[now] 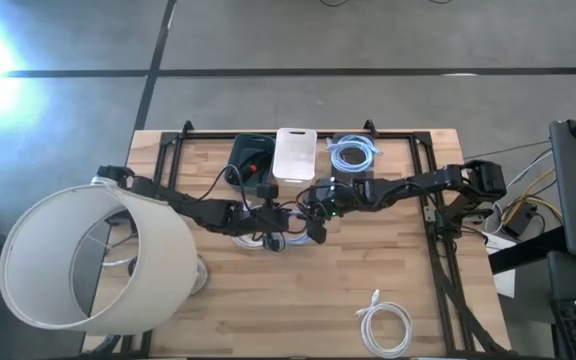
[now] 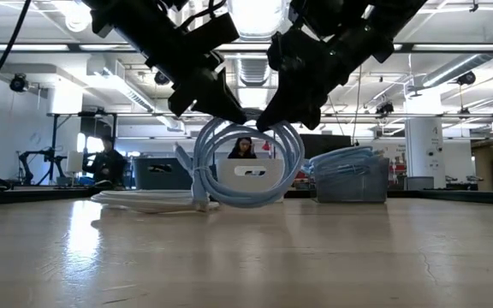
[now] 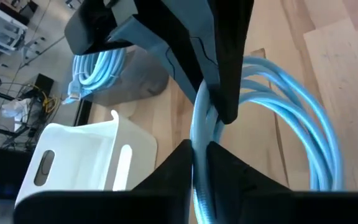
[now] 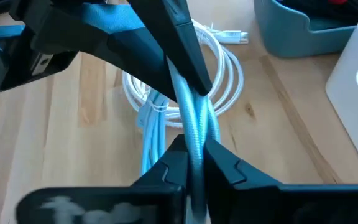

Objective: Pick & Place USB Port
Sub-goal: Put the light blue HDMI cable into the black bin, then put the top white HDMI cable into the white bin

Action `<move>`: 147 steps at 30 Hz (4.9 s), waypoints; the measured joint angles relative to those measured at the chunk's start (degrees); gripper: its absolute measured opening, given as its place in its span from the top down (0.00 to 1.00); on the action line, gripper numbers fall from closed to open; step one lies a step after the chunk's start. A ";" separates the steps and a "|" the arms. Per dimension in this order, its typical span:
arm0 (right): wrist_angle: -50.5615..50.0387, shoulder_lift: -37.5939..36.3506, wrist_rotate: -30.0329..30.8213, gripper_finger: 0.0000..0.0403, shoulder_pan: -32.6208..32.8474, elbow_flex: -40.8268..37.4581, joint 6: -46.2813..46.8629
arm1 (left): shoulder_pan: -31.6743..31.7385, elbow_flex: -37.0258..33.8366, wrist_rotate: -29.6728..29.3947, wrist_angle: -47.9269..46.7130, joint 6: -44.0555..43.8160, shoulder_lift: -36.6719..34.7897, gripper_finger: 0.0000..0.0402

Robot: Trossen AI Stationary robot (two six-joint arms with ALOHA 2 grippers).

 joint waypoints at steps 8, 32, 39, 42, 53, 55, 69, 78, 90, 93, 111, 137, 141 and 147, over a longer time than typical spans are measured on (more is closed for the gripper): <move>-5.20 -0.17 2.97 0.96 0.07 1.15 -0.20 | -0.02 0.00 0.37 0.37 0.10 0.02 0.79; -46.27 -16.37 44.81 0.97 -3.55 16.94 3.43 | -0.02 0.00 0.28 -1.42 -6.15 0.07 0.66; -44.08 -16.85 43.07 0.97 -11.01 5.65 12.82 | -0.02 0.00 0.28 -1.44 -6.29 0.07 0.66; -41.16 -15.81 40.31 0.97 -13.68 -0.16 14.85 | -0.02 0.00 0.28 -1.44 -6.30 0.07 0.66; -34.38 -16.66 37.72 0.90 -16.17 -6.66 13.64 | -0.02 -0.04 0.28 -1.48 -6.19 0.09 0.66; -34.17 -17.51 37.68 0.89 -16.20 -5.51 12.78 | -0.02 -0.04 0.28 -1.49 -6.13 0.09 0.66; -46.88 -19.09 36.13 0.67 -16.12 1.63 9.58 | -0.02 -0.04 0.32 -3.07 -6.21 0.09 0.66; -46.88 -19.56 35.89 0.60 -9.82 3.59 10.91 | 0.00 -0.04 11.50 -18.94 -9.11 0.09 0.66; -31.51 -19.47 35.74 0.64 2.48 5.90 6.55 | 2.54 -1.99 11.69 -19.70 -6.22 1.05 0.66; -29.73 -19.47 35.70 0.64 3.55 5.88 4.43 | 4.86 -1.99 11.99 -17.47 -4.49 2.23 0.66; -29.49 -19.47 35.74 0.66 3.98 2.16 3.82 | 11.23 -1.09 12.36 -15.27 -3.31 10.48 0.79; -29.11 -19.45 35.74 0.70 4.09 -6.06 8.06 | 10.76 3.87 11.78 -17.06 3.96 9.93 0.66; -29.13 -19.45 35.74 0.70 4.09 -6.36 7.85 | 12.00 3.80 13.38 -17.31 4.45 10.68 0.58; -28.91 -19.45 35.76 0.72 4.09 -6.36 7.52 | 13.73 3.95 16.20 -16.25 3.63 13.97 0.54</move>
